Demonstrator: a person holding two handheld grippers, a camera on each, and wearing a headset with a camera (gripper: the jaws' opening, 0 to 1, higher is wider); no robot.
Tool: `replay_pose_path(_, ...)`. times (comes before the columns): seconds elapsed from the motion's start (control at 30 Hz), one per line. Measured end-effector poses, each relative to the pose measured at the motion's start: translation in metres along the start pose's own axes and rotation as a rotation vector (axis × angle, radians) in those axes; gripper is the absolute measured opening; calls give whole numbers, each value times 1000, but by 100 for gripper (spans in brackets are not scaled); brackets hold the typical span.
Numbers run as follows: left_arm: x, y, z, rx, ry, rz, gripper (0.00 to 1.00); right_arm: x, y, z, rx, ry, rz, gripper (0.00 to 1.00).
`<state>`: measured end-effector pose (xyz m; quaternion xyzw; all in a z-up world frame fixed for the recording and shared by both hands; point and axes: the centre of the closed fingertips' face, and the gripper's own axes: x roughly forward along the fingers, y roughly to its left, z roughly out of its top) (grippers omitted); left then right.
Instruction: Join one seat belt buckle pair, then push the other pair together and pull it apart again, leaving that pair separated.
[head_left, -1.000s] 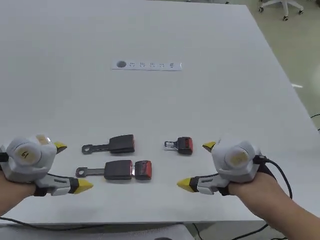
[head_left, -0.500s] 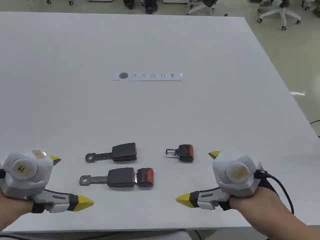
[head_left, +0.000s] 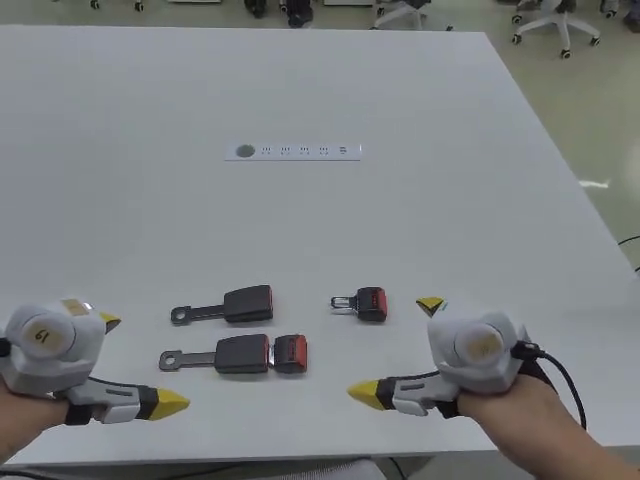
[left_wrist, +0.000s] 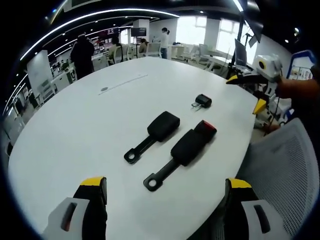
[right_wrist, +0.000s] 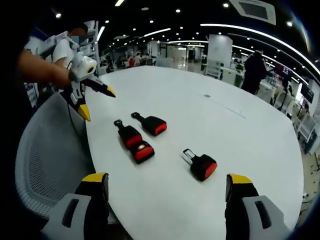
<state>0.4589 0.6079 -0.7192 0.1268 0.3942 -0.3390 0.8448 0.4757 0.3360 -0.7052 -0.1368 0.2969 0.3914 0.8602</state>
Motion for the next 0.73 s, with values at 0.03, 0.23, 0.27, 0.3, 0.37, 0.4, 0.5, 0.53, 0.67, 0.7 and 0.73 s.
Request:
replay_pose_path(0.03,0,-1,0,-1,-2,1,100,0,0,1,-1,-2,0,99)
replay_pose_path(0.23,-3,-4,2,0,-11,4,100,2,2,3,8,-10,8,99)
replay_pose_path(0.27,-3,-2,1,3,-12,7,100,2,3,1,8,-8,10,99)
replay_pose_path(0.3,-3,-2,1,5,-13,7,100,2,3,1,8,-6,12,99)
replay_pose_path(0.37,-4,-5,0,11,-12,7,100,1,4,0,7,-8,12,99)
replay_pose_path(0.4,-4,-4,0,14,-11,5,100,0,4,0,9,-10,13,99)
replay_pose_path(0.5,-4,-1,-1,16,-5,4,100,-2,4,-1,18,-15,10,99)
replay_pose_path(0.53,-4,0,-1,14,-9,6,100,-3,4,-2,19,-14,11,99)
replay_pose_path(0.67,-4,-1,1,22,-17,8,100,-6,5,-4,17,-11,12,99)
replay_pose_path(0.7,-3,-1,1,23,-17,9,100,-7,5,-4,18,-12,11,99)
replay_pose_path(0.73,-3,0,1,20,-18,10,100,-8,5,-4,21,-14,9,99)
